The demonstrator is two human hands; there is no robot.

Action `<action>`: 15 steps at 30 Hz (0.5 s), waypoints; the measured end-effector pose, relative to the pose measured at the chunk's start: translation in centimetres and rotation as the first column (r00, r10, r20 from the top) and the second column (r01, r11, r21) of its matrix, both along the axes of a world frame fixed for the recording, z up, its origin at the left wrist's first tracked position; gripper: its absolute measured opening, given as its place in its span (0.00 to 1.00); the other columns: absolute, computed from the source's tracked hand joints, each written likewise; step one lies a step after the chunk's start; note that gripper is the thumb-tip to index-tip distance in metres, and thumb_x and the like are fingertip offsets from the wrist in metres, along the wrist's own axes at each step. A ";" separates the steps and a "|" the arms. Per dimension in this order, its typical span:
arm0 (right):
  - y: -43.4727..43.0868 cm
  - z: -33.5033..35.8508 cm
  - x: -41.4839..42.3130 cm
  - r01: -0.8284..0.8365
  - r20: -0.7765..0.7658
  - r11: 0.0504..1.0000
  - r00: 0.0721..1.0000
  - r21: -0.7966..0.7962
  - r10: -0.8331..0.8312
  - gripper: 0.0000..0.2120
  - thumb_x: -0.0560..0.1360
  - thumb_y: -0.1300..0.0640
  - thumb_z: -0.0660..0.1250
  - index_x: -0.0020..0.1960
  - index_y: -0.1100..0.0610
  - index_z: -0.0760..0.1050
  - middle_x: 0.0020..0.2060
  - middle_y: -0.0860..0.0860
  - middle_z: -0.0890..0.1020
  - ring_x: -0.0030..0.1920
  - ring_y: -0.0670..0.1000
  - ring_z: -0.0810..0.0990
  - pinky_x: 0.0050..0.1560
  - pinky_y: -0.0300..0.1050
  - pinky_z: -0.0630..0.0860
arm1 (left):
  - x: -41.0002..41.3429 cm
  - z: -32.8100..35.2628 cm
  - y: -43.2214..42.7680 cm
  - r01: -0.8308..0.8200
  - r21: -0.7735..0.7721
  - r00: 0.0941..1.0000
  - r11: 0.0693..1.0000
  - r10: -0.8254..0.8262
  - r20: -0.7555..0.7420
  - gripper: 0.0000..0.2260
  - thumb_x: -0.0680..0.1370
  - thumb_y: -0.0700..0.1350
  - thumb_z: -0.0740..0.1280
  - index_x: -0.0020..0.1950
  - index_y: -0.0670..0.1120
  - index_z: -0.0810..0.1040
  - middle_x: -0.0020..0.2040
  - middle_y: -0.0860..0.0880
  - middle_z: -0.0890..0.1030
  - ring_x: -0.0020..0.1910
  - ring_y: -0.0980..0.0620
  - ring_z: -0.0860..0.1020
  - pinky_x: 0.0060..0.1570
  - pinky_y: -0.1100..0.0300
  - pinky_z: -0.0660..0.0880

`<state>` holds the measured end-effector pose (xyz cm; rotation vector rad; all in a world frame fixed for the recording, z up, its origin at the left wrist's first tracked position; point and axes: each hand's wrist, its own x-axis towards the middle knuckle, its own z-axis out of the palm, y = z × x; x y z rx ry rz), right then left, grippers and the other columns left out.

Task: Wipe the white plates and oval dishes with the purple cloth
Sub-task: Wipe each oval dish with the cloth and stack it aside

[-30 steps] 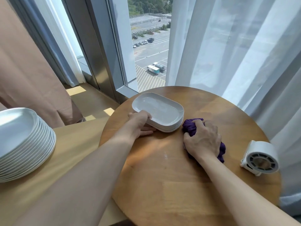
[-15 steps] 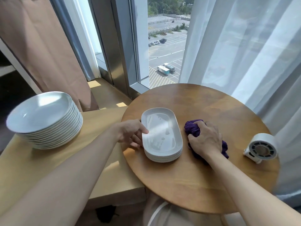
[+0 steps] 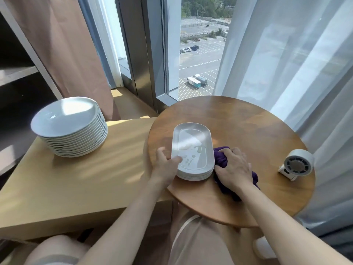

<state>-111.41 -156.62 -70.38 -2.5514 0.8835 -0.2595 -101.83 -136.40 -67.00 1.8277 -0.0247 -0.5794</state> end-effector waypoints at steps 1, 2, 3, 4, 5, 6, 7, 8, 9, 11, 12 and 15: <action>0.1 0.0 0.0 -0.004 -0.005 1.000 1.000 0.005 0.004 0.16 0.71 0.44 0.67 0.58 0.42 0.75 0.51 0.43 0.67 0.60 0.54 0.69 0.55 0.51 0.62 | -1.4 -0.2 -0.1 -0.009 0.007 0.999 1.000 0.009 0.037 0.37 0.75 0.52 0.70 0.80 0.48 0.58 0.70 0.47 0.71 0.68 0.45 0.71 0.70 0.49 0.69; 0.2 0.1 -0.1 -0.007 -0.011 1.000 1.000 0.010 0.007 0.16 0.71 0.44 0.67 0.58 0.41 0.75 0.51 0.43 0.67 0.60 0.54 0.68 0.55 0.51 0.62 | -2.6 -0.3 -0.5 -0.021 0.008 0.996 1.000 0.020 0.083 0.38 0.73 0.53 0.71 0.79 0.47 0.59 0.69 0.48 0.72 0.68 0.46 0.71 0.70 0.49 0.69; 0.3 0.2 -0.2 -0.008 -0.017 1.000 1.000 0.017 0.008 0.16 0.71 0.44 0.67 0.59 0.41 0.75 0.51 0.43 0.67 0.61 0.54 0.68 0.55 0.52 0.62 | -3.6 -0.5 -1.1 -0.039 0.001 0.991 0.999 0.038 0.131 0.36 0.73 0.52 0.72 0.78 0.46 0.62 0.68 0.48 0.73 0.68 0.45 0.71 0.70 0.48 0.69; 0.3 0.3 -0.3 -0.011 -0.021 1.000 1.000 0.022 0.011 0.16 0.71 0.45 0.67 0.59 0.41 0.75 0.52 0.43 0.67 0.61 0.54 0.68 0.56 0.52 0.63 | -4.3 -0.6 -1.8 -0.065 -0.009 0.983 0.998 0.065 0.172 0.32 0.74 0.48 0.71 0.76 0.45 0.64 0.68 0.48 0.74 0.68 0.45 0.71 0.70 0.46 0.69; 0.4 0.3 -0.4 -0.015 -0.024 1.000 1.000 0.027 0.016 0.16 0.72 0.45 0.67 0.59 0.40 0.74 0.52 0.42 0.67 0.61 0.53 0.68 0.57 0.52 0.63 | -4.6 -0.6 -2.3 -0.094 -0.009 0.977 0.996 0.094 0.190 0.28 0.76 0.43 0.68 0.75 0.45 0.65 0.69 0.47 0.74 0.69 0.44 0.71 0.70 0.46 0.69; 0.5 0.4 -0.6 -0.019 -0.027 0.999 0.999 0.032 0.020 0.16 0.71 0.45 0.67 0.59 0.40 0.74 0.52 0.42 0.67 0.61 0.53 0.68 0.57 0.52 0.64 | -4.7 -0.7 -2.6 -0.119 -0.010 0.974 0.993 0.119 0.194 0.26 0.76 0.39 0.65 0.75 0.45 0.66 0.70 0.46 0.73 0.69 0.43 0.71 0.70 0.45 0.69; 0.6 0.4 -0.8 -0.021 -0.028 0.999 0.999 0.036 0.022 0.16 0.71 0.46 0.67 0.59 0.40 0.74 0.52 0.42 0.67 0.61 0.53 0.68 0.58 0.52 0.64 | -4.6 -0.7 -2.8 -0.137 -0.010 0.972 0.991 0.137 0.190 0.27 0.75 0.36 0.62 0.75 0.45 0.66 0.70 0.46 0.73 0.69 0.43 0.71 0.71 0.45 0.68; 0.7 0.5 -0.9 -0.020 -0.029 0.999 0.999 0.042 0.022 0.17 0.71 0.46 0.67 0.59 0.40 0.74 0.52 0.42 0.67 0.61 0.53 0.68 0.58 0.52 0.65 | -4.4 -0.8 -2.7 -0.147 -0.007 0.971 0.989 0.145 0.188 0.27 0.75 0.34 0.60 0.75 0.45 0.67 0.70 0.45 0.74 0.69 0.43 0.71 0.70 0.45 0.69; 0.8 0.5 -1.1 -0.018 -0.026 0.999 0.999 0.046 0.019 0.17 0.71 0.47 0.67 0.59 0.40 0.75 0.52 0.42 0.68 0.61 0.53 0.68 0.58 0.53 0.65 | -4.2 -0.8 -2.6 -0.146 -0.005 0.971 0.989 0.144 0.190 0.26 0.75 0.33 0.60 0.73 0.45 0.69 0.68 0.45 0.75 0.68 0.43 0.72 0.69 0.46 0.70; 1.0 0.5 -1.3 -0.012 -0.006 0.999 1.000 0.052 0.012 0.16 0.70 0.47 0.67 0.58 0.40 0.75 0.52 0.42 0.69 0.60 0.53 0.68 0.58 0.53 0.65 | -3.7 -0.8 -1.9 -0.121 -0.033 0.975 0.992 0.125 0.182 0.23 0.74 0.31 0.59 0.67 0.47 0.73 0.61 0.47 0.79 0.62 0.44 0.76 0.63 0.53 0.75; 1.1 0.6 -1.4 -0.009 0.008 0.998 1.000 0.059 0.009 0.16 0.70 0.48 0.67 0.58 0.40 0.75 0.51 0.42 0.69 0.60 0.53 0.68 0.57 0.52 0.65 | -3.4 -0.7 -1.5 -0.103 -0.051 0.978 0.993 0.110 0.179 0.22 0.74 0.30 0.59 0.63 0.49 0.74 0.56 0.50 0.81 0.58 0.47 0.78 0.56 0.61 0.76; 1.1 0.7 -1.5 -0.002 0.044 0.996 0.999 0.092 -0.002 0.17 0.69 0.49 0.68 0.57 0.40 0.76 0.51 0.42 0.70 0.59 0.53 0.69 0.57 0.51 0.65 | -1.7 -0.3 0.6 -0.001 -0.082 0.988 0.997 0.013 0.153 0.24 0.72 0.27 0.61 0.57 0.53 0.78 0.50 0.54 0.83 0.51 0.53 0.80 0.46 0.69 0.77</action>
